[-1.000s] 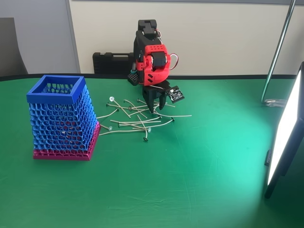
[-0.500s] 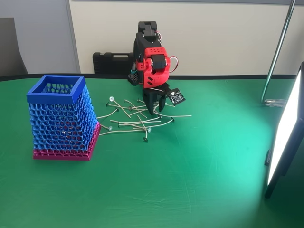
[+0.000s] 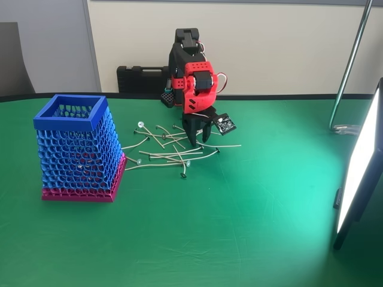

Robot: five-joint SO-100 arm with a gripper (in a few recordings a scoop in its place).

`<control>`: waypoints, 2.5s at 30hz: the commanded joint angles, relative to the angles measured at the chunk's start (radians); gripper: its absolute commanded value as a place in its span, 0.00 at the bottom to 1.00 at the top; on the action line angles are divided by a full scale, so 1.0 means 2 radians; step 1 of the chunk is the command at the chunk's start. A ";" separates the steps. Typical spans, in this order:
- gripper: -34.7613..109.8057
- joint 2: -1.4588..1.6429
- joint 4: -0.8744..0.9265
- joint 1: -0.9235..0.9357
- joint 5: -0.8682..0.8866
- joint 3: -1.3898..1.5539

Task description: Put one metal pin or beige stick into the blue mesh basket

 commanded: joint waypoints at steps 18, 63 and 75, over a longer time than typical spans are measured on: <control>0.35 -0.007 -0.008 -0.010 0.021 -0.025; 0.25 -0.015 -0.015 -0.018 0.066 -0.050; 0.25 0.010 -0.005 -0.022 0.073 -0.044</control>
